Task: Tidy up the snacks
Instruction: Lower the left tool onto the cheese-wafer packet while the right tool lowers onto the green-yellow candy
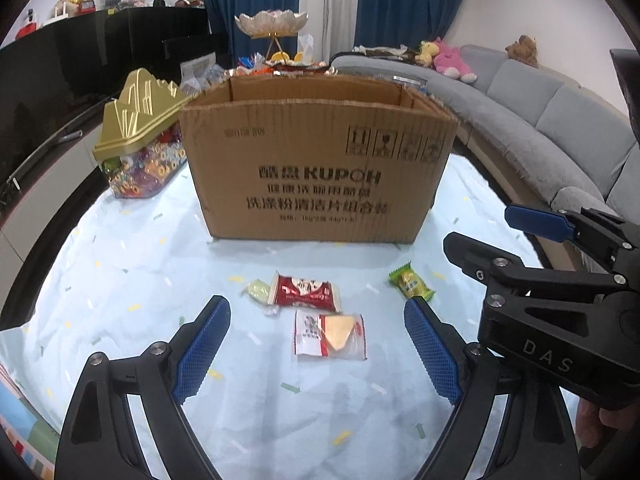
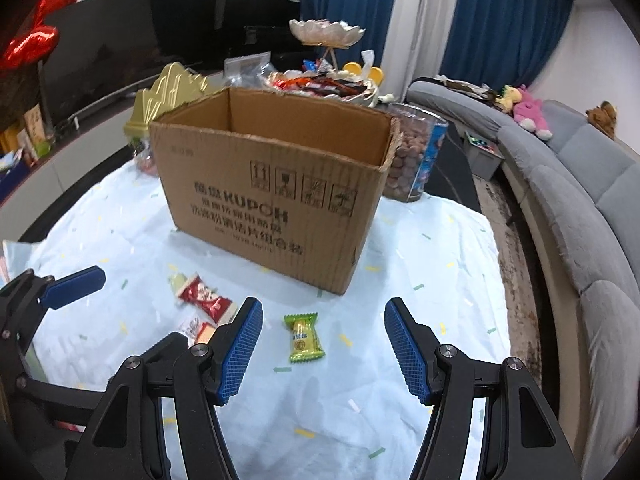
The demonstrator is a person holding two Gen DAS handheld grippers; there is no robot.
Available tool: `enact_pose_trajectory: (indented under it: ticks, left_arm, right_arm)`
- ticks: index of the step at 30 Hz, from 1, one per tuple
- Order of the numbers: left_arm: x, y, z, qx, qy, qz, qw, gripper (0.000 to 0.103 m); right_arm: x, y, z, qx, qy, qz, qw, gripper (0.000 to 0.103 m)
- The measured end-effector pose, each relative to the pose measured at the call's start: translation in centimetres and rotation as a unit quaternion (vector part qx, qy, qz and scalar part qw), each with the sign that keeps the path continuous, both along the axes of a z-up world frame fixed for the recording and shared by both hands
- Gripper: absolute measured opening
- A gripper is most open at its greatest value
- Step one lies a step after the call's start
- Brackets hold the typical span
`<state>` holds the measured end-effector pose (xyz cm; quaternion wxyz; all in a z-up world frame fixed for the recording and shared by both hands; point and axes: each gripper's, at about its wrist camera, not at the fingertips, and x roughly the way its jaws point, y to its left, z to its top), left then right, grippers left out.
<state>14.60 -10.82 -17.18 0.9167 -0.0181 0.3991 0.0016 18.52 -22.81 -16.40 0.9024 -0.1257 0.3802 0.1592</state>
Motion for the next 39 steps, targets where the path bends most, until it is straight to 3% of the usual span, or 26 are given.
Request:
enact_pose_trajectory:
  ticks: [23, 33, 39]
  left_arm:
    - [2.5, -0.6, -6.1, 0.017, 0.059, 0.01, 0.998, 0.079]
    - [3.1, -0.7, -7.6, 0.011, 0.062, 0.0, 0.998, 0.076]
    - [3.0, -0.7, -7.8, 0.016, 0.055, -0.006, 0.9983, 0.068]
  right_arm:
    - [3.1, 0.4, -6.3, -0.02, 0.067, 0.06, 0.996, 0.064]
    - [3.7, 1.2, -7.8, -0.023, 0.079, 0.07, 0.994, 0.064]
    - [4.0, 1.4, -8.5, -0.017, 0.086, 0.069, 0.994, 0.064]
